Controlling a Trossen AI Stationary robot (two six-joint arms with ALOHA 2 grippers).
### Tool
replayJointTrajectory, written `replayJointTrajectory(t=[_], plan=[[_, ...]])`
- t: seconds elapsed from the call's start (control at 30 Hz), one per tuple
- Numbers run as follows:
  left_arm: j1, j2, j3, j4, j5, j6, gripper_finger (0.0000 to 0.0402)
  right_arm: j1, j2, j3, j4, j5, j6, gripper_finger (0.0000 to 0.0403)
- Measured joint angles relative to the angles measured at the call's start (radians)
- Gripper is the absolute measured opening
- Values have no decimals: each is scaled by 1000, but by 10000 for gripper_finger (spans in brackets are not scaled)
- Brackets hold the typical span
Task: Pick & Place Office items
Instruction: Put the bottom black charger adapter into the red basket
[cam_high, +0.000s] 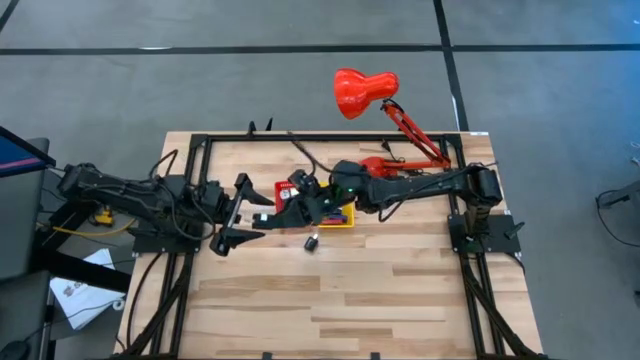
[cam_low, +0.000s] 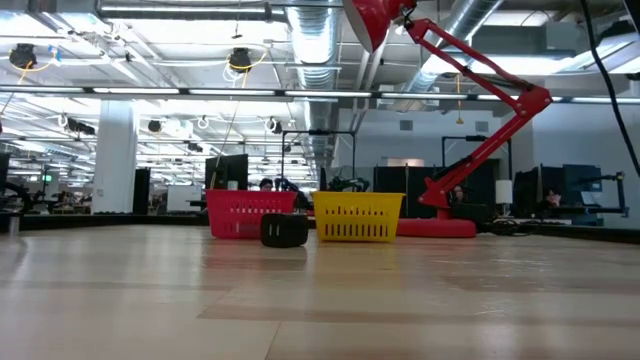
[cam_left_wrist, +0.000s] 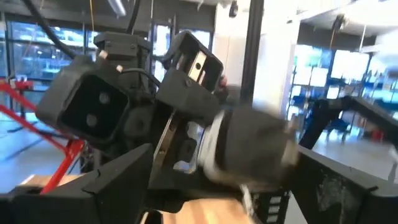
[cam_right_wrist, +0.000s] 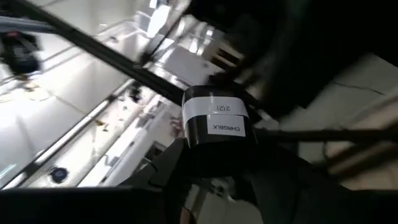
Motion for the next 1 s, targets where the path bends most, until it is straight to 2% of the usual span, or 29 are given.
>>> replayJointTrajectory(t=[0.17, 0.33, 0.53, 1.0], plan=[[0, -56, 1, -220, -77, 108, 336, -4, 2, -1, -96, 11, 24, 140], [0, -89, 1, -368, -95, 125, 318, -12, 2, -1, -189, 31, 57, 141], [0, -95, 1, -384, -118, 151, 298, -18, 2, -1, -315, 48, 81, 145], [0, -94, 1, -431, -142, 155, 265, -34, 2, -1, -315, 55, 86, 149]])
